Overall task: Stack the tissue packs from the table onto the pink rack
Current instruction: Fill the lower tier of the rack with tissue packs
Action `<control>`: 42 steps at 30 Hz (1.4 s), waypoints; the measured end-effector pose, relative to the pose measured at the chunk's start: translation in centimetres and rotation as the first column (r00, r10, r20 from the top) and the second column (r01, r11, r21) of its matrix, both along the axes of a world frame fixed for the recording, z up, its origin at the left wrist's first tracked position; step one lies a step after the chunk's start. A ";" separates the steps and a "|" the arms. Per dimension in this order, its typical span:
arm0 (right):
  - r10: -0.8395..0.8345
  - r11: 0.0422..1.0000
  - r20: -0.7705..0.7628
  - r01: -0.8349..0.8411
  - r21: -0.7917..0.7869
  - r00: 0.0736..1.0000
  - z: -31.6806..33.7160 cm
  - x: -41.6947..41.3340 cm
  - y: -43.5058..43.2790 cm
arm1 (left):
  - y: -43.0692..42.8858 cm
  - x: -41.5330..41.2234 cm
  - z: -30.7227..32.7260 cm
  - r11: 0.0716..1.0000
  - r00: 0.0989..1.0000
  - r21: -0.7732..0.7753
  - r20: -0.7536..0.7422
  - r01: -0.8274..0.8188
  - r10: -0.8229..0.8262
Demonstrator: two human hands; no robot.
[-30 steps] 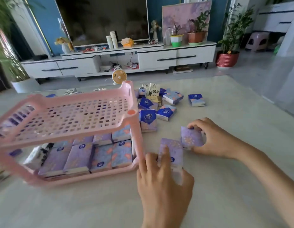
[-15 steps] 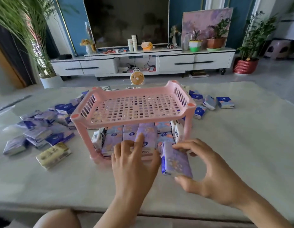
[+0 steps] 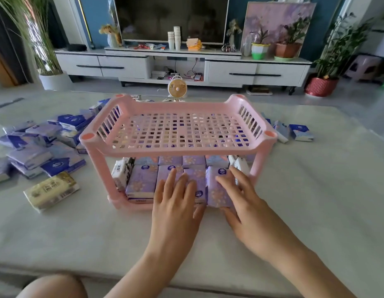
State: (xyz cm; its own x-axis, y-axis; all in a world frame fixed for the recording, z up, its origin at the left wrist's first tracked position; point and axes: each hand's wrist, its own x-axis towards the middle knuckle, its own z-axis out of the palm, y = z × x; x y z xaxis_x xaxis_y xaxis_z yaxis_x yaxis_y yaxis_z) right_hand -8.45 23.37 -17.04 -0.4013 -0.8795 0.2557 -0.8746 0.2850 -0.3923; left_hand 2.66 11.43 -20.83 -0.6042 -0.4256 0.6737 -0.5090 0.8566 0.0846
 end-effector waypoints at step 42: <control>-0.232 0.970 -0.319 0.194 -0.147 0.919 -4.0 2.8 -0.7 | 0.2 0.3 -1.3 0.998 0.996 0.048 0.087 -0.035 0.030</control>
State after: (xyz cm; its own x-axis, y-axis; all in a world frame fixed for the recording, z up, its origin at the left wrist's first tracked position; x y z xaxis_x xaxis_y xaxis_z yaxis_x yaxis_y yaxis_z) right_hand -5.60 22.64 -21.02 -0.4515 -0.7415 0.4963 -0.8832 0.4504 -0.1306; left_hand 2.91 11.67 -22.09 -0.6442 -0.4776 0.5974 -0.5436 0.8354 0.0816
